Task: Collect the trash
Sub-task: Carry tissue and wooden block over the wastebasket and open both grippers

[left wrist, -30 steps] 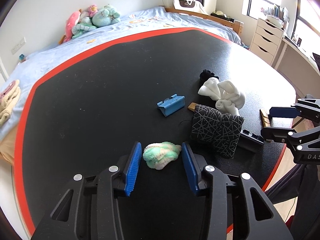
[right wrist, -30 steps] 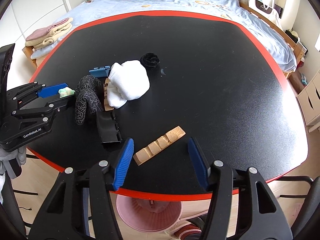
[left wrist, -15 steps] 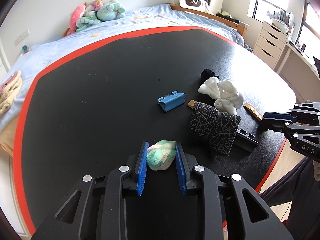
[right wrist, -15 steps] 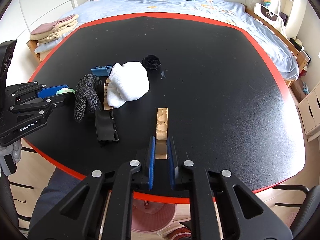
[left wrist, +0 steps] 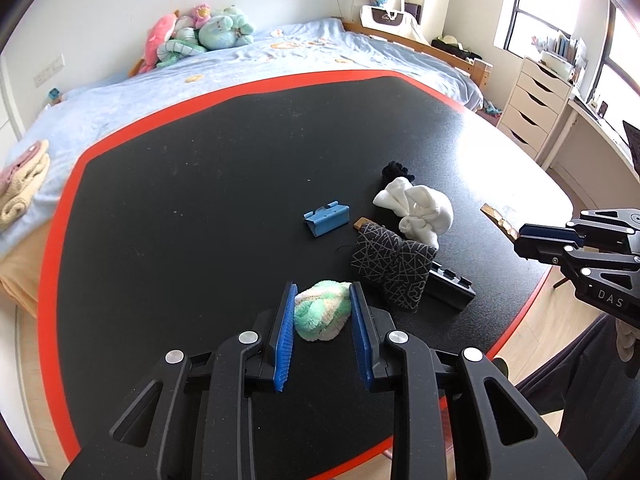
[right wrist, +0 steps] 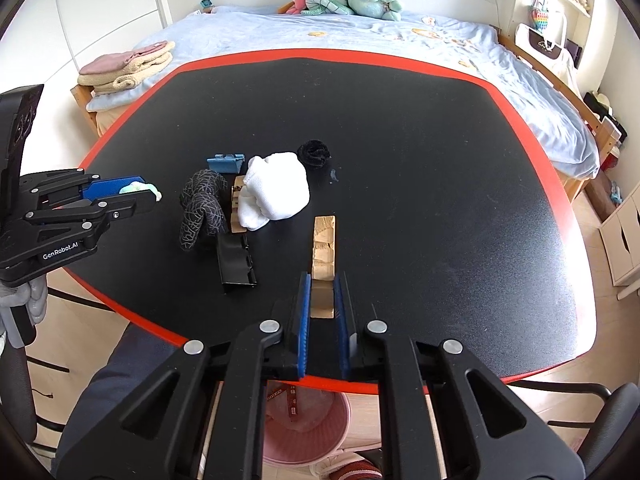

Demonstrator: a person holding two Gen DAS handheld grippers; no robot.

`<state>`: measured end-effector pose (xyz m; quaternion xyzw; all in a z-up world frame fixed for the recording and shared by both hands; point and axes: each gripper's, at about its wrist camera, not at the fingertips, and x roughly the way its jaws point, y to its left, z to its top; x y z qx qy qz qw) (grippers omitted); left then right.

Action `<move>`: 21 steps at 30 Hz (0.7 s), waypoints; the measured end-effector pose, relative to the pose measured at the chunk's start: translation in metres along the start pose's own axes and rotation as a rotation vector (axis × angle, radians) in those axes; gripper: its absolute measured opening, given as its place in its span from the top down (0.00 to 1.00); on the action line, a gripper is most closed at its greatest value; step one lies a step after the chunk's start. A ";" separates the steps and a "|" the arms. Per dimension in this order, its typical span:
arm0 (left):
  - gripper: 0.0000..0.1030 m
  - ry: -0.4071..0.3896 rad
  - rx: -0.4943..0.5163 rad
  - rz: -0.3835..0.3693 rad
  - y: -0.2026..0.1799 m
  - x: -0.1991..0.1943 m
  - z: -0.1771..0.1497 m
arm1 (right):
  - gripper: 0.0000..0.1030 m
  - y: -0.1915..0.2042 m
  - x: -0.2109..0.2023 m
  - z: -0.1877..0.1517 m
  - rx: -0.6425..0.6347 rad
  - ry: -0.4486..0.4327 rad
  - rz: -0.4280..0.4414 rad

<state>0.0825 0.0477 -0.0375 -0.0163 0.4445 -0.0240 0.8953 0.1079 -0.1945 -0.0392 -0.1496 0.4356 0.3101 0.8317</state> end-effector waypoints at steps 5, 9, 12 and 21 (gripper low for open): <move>0.75 -0.023 0.019 -0.016 -0.012 -0.021 -0.001 | 0.89 0.002 -0.027 -0.006 -0.022 -0.032 0.019; 0.75 -0.038 0.037 -0.036 -0.026 -0.037 -0.007 | 0.89 0.001 -0.049 -0.015 -0.031 -0.054 0.039; 0.75 -0.047 0.051 -0.053 -0.040 -0.048 -0.016 | 0.89 0.001 -0.063 -0.025 -0.037 -0.066 0.055; 0.75 -0.040 0.065 -0.105 -0.067 -0.059 -0.040 | 0.89 -0.002 -0.086 -0.058 -0.040 -0.058 0.079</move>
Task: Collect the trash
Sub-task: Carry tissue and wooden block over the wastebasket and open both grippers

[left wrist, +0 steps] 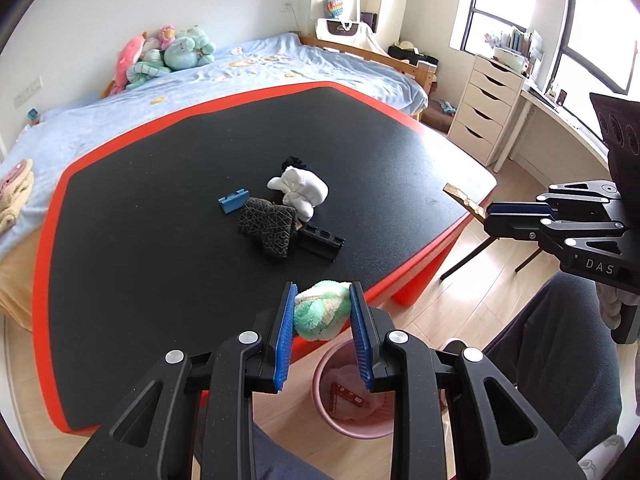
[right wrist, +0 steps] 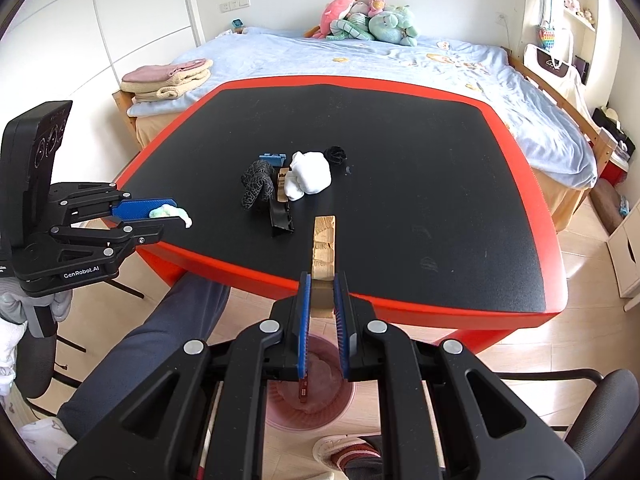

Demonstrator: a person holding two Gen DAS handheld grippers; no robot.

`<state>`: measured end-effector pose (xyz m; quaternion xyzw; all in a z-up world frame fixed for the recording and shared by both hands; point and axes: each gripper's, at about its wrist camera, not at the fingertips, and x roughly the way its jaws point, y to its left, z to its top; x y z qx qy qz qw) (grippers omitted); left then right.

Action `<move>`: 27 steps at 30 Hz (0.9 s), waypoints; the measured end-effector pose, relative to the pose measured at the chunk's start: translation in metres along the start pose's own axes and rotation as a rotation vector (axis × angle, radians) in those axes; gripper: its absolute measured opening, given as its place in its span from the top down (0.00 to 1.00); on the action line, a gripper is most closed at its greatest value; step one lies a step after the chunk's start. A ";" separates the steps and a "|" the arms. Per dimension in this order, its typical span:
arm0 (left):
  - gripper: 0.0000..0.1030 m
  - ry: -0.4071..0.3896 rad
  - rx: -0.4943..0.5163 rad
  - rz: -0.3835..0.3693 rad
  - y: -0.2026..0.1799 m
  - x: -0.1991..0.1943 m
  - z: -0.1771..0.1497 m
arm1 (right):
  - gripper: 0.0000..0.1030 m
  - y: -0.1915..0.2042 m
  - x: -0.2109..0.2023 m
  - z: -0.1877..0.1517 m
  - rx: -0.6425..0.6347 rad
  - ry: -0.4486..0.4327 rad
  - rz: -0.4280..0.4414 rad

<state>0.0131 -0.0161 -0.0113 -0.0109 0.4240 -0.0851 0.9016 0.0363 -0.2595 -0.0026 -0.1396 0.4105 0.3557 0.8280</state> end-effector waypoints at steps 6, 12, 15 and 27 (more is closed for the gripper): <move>0.75 0.030 0.010 -0.042 -0.020 0.007 -0.014 | 0.89 0.006 0.002 -0.028 0.000 0.044 0.035; 0.75 0.061 0.022 -0.074 -0.037 0.014 -0.029 | 0.89 0.012 0.012 -0.052 0.012 0.097 0.066; 0.75 0.080 0.025 -0.085 -0.044 0.019 -0.038 | 0.89 0.014 0.018 -0.059 0.017 0.119 0.074; 0.73 0.116 0.027 -0.128 -0.054 0.025 -0.050 | 0.88 0.018 0.027 -0.071 0.014 0.157 0.114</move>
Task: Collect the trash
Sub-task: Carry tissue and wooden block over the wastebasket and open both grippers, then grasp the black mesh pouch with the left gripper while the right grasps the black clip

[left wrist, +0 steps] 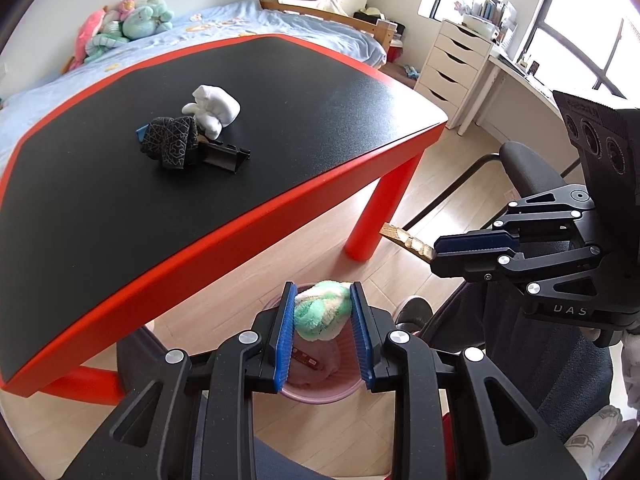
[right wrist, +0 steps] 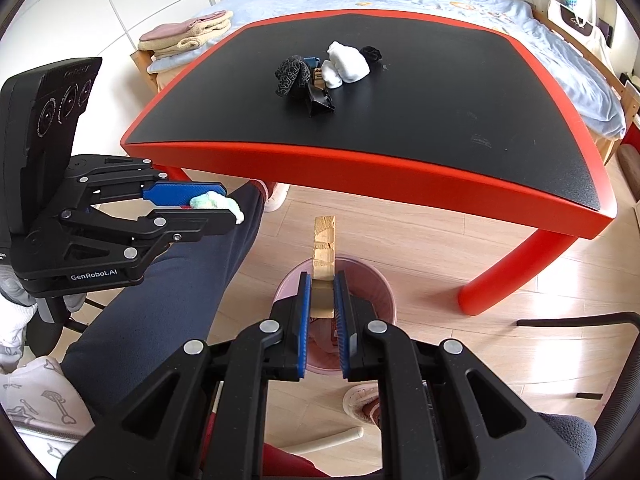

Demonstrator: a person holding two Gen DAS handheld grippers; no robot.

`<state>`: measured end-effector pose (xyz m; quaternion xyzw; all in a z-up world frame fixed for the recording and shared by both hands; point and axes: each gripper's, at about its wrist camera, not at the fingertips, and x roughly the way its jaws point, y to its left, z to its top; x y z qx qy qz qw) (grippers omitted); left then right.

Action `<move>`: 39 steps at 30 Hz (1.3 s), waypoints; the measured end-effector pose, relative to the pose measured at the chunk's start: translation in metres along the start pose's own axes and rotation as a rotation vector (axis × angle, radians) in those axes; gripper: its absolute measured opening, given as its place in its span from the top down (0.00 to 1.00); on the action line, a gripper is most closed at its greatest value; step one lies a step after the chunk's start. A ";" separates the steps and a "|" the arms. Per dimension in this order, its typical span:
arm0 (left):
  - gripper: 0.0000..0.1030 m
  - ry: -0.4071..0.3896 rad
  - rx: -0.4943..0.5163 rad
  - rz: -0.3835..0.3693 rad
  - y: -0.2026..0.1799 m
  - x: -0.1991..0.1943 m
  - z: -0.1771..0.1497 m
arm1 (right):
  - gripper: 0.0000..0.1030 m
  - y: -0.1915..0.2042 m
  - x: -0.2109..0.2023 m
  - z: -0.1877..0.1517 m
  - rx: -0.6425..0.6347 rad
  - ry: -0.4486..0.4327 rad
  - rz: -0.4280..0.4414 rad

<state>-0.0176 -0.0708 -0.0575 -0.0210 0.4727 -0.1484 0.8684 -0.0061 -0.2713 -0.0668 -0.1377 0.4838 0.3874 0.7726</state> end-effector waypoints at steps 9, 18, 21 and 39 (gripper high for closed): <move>0.08 -0.028 -0.024 0.041 0.007 -0.003 0.001 | 0.09 -0.002 0.004 -0.004 -0.004 0.011 -0.028; 0.07 -0.032 -0.047 0.062 0.018 -0.008 0.001 | 0.04 -0.005 0.003 -0.005 0.016 0.003 -0.026; 0.07 -0.033 -0.052 0.060 0.019 -0.009 -0.001 | 0.04 -0.006 0.003 -0.005 0.021 0.000 -0.023; 0.07 -0.082 -0.072 0.094 0.049 -0.023 0.019 | 0.04 -0.006 -0.008 0.027 -0.007 -0.055 -0.015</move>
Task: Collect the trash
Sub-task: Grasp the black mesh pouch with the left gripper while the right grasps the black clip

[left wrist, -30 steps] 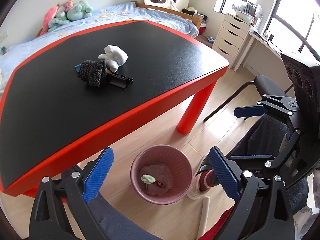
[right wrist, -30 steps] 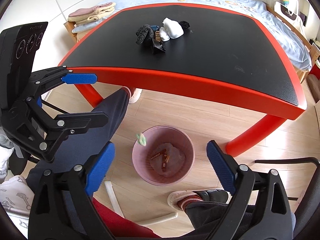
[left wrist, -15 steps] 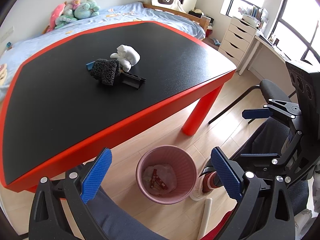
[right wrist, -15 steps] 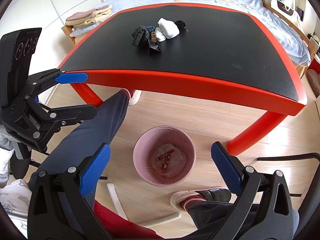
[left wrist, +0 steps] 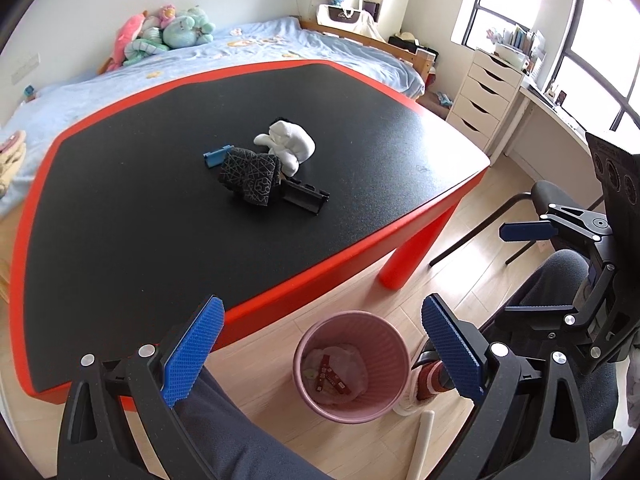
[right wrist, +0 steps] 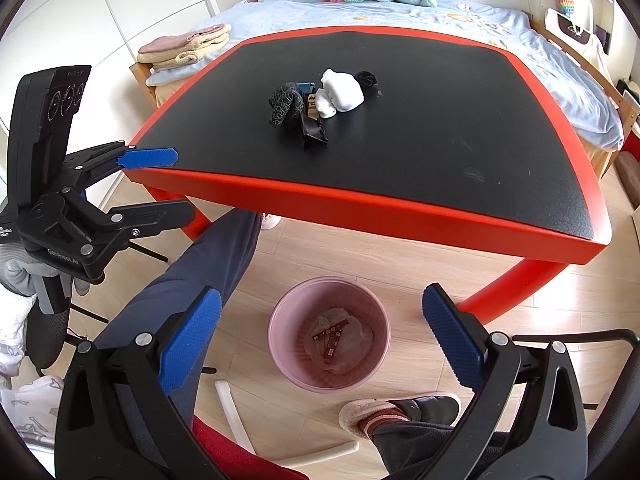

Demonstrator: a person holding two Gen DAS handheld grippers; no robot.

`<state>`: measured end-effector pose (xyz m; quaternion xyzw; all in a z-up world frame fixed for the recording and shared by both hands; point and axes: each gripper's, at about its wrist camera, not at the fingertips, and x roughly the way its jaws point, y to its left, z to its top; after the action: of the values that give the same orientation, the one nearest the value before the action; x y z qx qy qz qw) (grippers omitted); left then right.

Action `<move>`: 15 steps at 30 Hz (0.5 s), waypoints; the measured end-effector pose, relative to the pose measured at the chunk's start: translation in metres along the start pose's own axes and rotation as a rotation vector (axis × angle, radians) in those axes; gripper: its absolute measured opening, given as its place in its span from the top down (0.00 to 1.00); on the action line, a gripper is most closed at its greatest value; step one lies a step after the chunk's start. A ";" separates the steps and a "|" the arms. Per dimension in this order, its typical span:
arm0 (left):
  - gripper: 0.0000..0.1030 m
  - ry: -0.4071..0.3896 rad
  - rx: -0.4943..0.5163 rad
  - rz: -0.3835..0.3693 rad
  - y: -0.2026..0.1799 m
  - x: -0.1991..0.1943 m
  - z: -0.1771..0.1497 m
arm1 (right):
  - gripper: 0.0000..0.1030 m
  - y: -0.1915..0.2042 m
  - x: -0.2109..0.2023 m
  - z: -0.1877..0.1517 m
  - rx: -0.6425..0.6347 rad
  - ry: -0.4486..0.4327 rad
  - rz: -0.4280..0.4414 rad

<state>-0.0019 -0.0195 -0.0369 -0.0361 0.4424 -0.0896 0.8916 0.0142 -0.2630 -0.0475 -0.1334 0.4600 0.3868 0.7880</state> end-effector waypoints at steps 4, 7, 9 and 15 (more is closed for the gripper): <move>0.07 -0.014 0.005 0.017 0.011 -0.001 0.014 | 0.04 0.001 0.001 0.016 -0.024 -0.013 -0.005; 0.07 -0.025 0.010 0.023 0.019 -0.001 0.026 | 0.04 0.002 0.003 0.030 -0.040 -0.025 -0.005; 0.07 -0.033 0.011 0.022 0.025 -0.001 0.034 | 0.04 0.003 0.006 0.039 -0.054 -0.031 -0.003; 0.07 -0.033 0.022 0.016 0.040 0.008 0.056 | 0.04 0.005 0.020 0.068 -0.081 -0.035 0.011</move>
<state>0.0528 0.0177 -0.0154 -0.0243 0.4271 -0.0866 0.8997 0.0582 -0.2119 -0.0264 -0.1559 0.4307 0.4120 0.7877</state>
